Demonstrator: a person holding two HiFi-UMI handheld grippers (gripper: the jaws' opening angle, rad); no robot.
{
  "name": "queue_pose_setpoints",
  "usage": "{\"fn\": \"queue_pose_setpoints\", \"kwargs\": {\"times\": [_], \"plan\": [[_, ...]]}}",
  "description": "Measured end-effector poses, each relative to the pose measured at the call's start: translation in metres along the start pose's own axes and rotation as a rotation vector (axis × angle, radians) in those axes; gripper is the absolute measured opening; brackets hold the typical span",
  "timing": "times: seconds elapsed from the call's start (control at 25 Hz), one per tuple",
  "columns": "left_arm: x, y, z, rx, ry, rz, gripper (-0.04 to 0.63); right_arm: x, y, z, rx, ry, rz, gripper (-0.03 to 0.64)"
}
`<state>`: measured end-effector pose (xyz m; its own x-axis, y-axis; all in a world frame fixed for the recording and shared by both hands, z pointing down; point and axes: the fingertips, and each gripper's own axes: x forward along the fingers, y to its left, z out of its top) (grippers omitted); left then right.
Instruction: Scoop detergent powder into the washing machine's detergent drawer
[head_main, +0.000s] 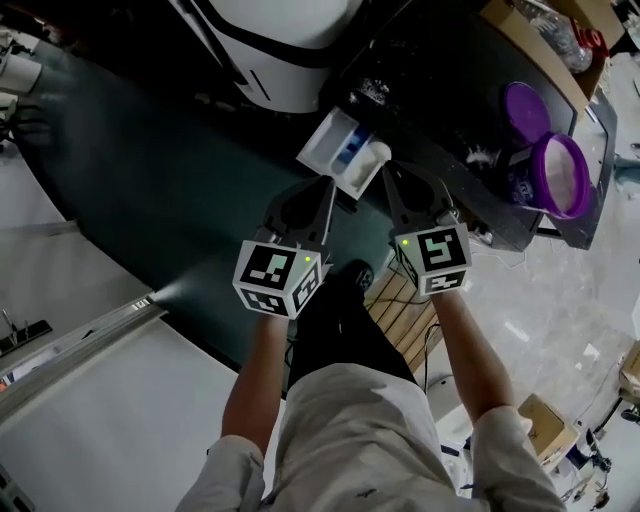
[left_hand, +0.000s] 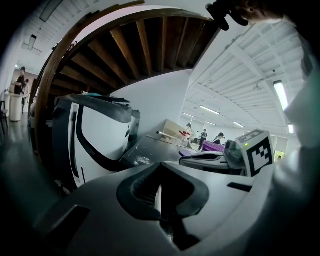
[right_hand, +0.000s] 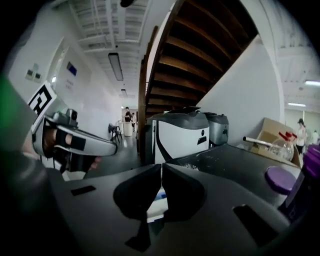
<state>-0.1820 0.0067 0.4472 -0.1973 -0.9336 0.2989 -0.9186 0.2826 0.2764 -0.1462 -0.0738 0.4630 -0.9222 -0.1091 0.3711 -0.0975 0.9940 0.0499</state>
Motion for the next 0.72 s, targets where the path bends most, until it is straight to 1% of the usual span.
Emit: {"fn": "queue_pose_setpoints", "kwargs": {"times": [0.08, 0.16, 0.44, 0.6, 0.72], "plan": [[-0.002, -0.004, 0.008, 0.012, -0.006, 0.0, 0.02, -0.004, -0.003, 0.006, 0.053, -0.018, 0.007, 0.009], [-0.004, -0.008, 0.013, 0.019, -0.009, -0.001, 0.02, -0.009, -0.005, 0.014, 0.084, -0.034, 0.009, 0.009], [-0.015, -0.027, 0.034, 0.043, -0.027, -0.008, 0.02, -0.032, -0.004, 0.045, 0.097, -0.087, 0.002, 0.009], [-0.021, -0.033, 0.047, 0.064, -0.038, -0.004, 0.02, -0.047, -0.003, 0.056, 0.124, -0.102, 0.013, 0.009], [-0.026, -0.035, 0.059, 0.082, -0.054, -0.002, 0.02, -0.056, -0.007, 0.068, 0.124, -0.122, 0.013, 0.009]]}}
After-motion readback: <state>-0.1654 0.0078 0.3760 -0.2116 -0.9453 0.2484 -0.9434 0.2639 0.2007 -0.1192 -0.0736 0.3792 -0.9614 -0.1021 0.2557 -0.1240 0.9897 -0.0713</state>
